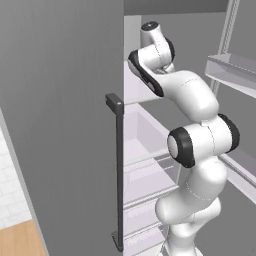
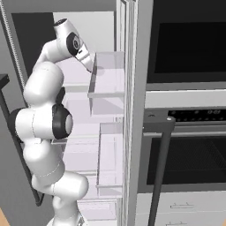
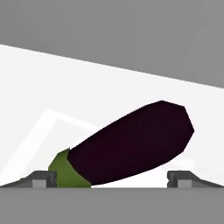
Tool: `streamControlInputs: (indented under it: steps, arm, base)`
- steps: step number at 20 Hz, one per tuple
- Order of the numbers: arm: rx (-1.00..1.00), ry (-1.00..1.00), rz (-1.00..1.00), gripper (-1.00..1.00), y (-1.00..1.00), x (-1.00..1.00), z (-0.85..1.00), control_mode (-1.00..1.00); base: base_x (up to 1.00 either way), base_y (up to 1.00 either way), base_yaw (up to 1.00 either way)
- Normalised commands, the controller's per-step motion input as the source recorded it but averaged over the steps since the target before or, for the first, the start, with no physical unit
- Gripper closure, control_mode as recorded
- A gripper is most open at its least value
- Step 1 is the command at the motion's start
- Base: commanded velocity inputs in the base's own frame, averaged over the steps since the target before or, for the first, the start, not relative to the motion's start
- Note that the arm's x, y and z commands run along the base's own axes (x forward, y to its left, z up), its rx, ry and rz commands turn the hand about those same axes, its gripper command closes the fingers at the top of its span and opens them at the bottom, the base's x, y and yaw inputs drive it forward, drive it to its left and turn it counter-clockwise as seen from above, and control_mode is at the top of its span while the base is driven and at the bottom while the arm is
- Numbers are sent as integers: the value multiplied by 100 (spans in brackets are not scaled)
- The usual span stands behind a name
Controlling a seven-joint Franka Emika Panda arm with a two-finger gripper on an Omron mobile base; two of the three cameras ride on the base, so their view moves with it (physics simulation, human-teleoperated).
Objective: Place one eggplant and one chicken drumstick in each tupperware on the nearby counter, to pack two identical lunches.
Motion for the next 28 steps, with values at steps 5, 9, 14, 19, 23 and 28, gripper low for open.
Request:
streamControlInputs:
  steps: [5, 9, 14, 19, 23, 28]
  arm:
    - [0, 7, 8, -100, 0, 5, 10, -100]
    - [-12, 5, 42, -100, 0, -12, 0, -100]
    - [-15, -11, 29, -100, 5, -41, 2, -100]
    - [-21, -11, 12, -100, 5, -43, -1, -100]
    - [-13, 9, 22, -100, 0, 9, 2, -100]
    - [-1, 31, 27, -100, -22, 42, 28, -100]
  base:
    - [0, 0, 0]
    - [0, 0, 0]
    - [0, 0, 0]
    - [0, 0, 0]
    - [0, 0, 0]
    - [0, 0, 0]
